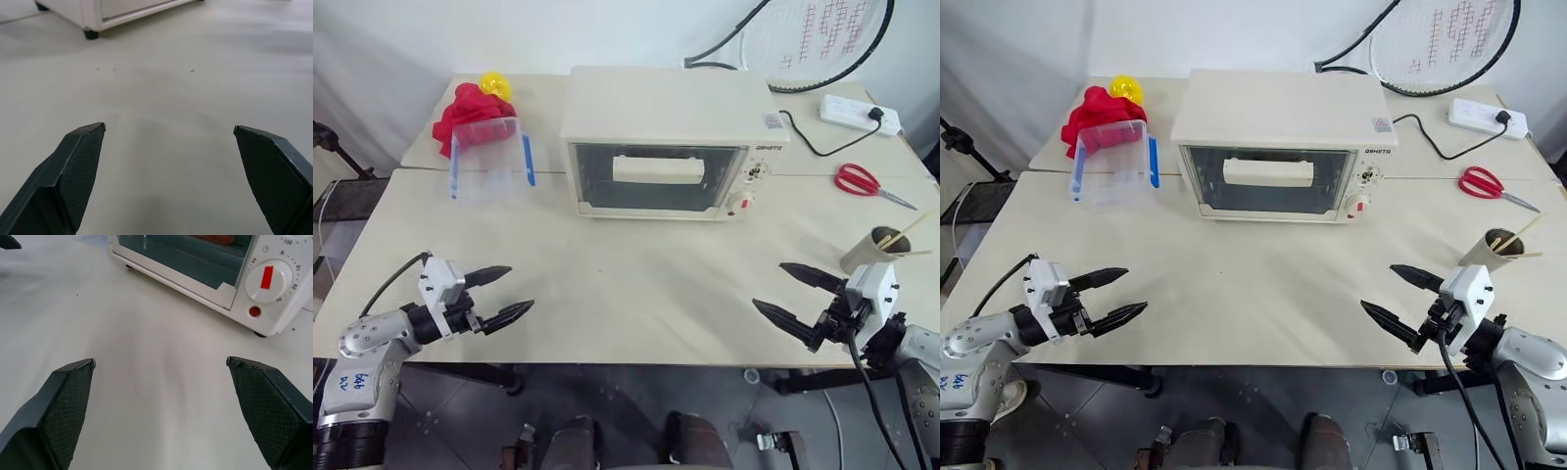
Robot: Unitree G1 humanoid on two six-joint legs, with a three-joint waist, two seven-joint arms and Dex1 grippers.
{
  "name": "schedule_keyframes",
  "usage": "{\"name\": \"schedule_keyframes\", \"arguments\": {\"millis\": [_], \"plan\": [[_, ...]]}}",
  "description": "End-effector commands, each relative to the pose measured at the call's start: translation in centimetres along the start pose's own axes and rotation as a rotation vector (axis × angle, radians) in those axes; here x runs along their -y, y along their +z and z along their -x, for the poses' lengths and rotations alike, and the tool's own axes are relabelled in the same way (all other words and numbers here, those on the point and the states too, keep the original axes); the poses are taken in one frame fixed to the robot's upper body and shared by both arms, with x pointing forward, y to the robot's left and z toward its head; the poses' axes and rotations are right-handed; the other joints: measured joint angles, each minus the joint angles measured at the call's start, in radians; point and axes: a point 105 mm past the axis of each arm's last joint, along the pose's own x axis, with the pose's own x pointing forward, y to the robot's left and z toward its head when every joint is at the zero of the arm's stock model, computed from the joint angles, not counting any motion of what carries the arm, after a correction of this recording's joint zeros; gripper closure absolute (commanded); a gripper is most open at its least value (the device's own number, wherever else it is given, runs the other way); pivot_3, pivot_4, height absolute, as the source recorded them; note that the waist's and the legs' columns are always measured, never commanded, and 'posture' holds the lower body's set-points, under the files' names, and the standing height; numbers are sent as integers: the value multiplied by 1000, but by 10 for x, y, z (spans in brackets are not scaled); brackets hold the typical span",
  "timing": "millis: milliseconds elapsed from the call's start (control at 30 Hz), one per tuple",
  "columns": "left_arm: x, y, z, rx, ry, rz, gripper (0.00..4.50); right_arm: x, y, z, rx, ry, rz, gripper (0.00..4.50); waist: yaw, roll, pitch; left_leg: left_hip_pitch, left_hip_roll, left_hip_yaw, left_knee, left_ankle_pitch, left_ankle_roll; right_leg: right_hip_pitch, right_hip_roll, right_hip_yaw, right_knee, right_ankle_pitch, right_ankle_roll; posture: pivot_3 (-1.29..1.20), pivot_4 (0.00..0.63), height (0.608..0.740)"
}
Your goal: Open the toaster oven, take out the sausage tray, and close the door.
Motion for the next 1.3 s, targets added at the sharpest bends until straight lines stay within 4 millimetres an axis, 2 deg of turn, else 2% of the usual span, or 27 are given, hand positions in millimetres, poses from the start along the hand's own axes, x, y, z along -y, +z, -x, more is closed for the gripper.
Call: {"name": "schedule_keyframes", "arguments": {"millis": [33,200,300,433,567,700,900,1067,1300], "plan": [[-2,16,-3,42,12,-56,32,-5,4,-6,34,43,0,0,0,0,0,0,0,0,0,0,0,0,0,0,0,0,0,0,150,740],[3,57,2,235,-118,131,32,-13,35,-38,153,145,-103,0,-6,0,0,0,1,-4,0,0,0,0,0,0,1,0,0,0,150,740],[0,71,-4,249,-151,122,32,-14,55,-64,206,213,-143,0,-7,0,0,0,0,-5,1,0,0,0,0,0,2,0,0,0,150,740],[1,78,-11,252,-177,115,32,-8,63,-84,213,229,-146,0,-5,0,0,0,0,-5,0,0,0,0,0,-1,2,0,0,0,150,740],[6,87,-25,301,-200,104,32,12,75,-117,223,184,-135,0,-8,0,0,-1,-1,-4,1,0,0,-1,0,-2,1,0,0,0,150,740],[11,79,-30,297,-200,119,32,14,84,-137,255,231,-72,0,-10,0,0,-1,0,-3,2,0,0,-1,0,-1,2,0,0,0,150,740],[10,77,-28,300,-171,123,32,7,93,-138,283,312,-5,0,-8,0,0,-2,-1,1,0,0,0,-1,0,-3,2,0,0,0,150,740],[6,77,-27,319,-134,149,32,-13,95,-129,285,425,61,0,-10,0,0,-2,0,1,1,0,0,-1,0,-2,1,0,0,0,150,740],[2,78,-25,331,-111,170,32,-27,95,-121,286,461,105,0,-11,0,0,-2,0,1,0,0,0,-2,0,-2,1,0,0,0,150,740]]}}
